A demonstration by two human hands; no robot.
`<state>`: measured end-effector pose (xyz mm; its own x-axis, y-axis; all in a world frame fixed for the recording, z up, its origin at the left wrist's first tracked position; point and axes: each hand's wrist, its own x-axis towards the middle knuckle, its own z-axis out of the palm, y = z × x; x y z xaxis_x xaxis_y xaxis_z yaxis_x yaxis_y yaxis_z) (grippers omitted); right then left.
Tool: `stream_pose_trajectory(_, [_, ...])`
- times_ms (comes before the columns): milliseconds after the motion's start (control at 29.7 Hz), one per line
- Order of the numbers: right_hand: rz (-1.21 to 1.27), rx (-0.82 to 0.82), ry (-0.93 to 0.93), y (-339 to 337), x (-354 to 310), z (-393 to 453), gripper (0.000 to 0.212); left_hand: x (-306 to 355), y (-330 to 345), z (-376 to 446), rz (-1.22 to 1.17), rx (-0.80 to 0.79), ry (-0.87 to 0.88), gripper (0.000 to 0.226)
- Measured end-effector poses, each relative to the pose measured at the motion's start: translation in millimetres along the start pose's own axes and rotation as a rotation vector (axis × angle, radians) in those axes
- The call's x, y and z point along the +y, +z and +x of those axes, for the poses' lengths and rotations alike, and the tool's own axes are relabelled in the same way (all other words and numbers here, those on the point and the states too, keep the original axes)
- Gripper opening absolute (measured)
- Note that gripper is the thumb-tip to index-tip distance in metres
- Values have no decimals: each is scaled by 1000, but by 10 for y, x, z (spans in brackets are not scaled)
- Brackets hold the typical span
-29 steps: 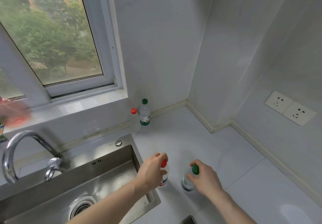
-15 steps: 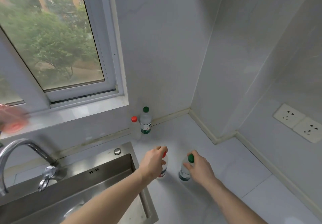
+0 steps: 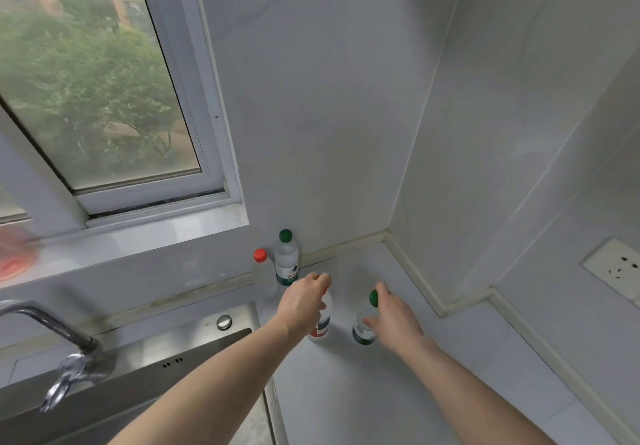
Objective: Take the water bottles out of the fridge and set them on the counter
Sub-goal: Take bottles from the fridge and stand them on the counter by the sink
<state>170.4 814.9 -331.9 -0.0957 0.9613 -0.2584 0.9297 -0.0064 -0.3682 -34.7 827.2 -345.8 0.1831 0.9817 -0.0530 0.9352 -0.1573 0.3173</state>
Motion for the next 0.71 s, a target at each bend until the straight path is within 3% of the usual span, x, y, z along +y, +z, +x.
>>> stream_pose_trajectory(303, [30, -7, -1, -82, -178, 656, 52, -31, -75, 528, -6, 11, -63, 38])
stream_pose_trajectory(472, [88, -11, -10, -92, -231, 928, 41, -82, -141, 809, 31, 17, -92, 36])
stream_pose_trajectory(708, [148, -5, -61, -98, -407, 1313, 42, -151, -268, 1112, 125, 32, -147, 36])
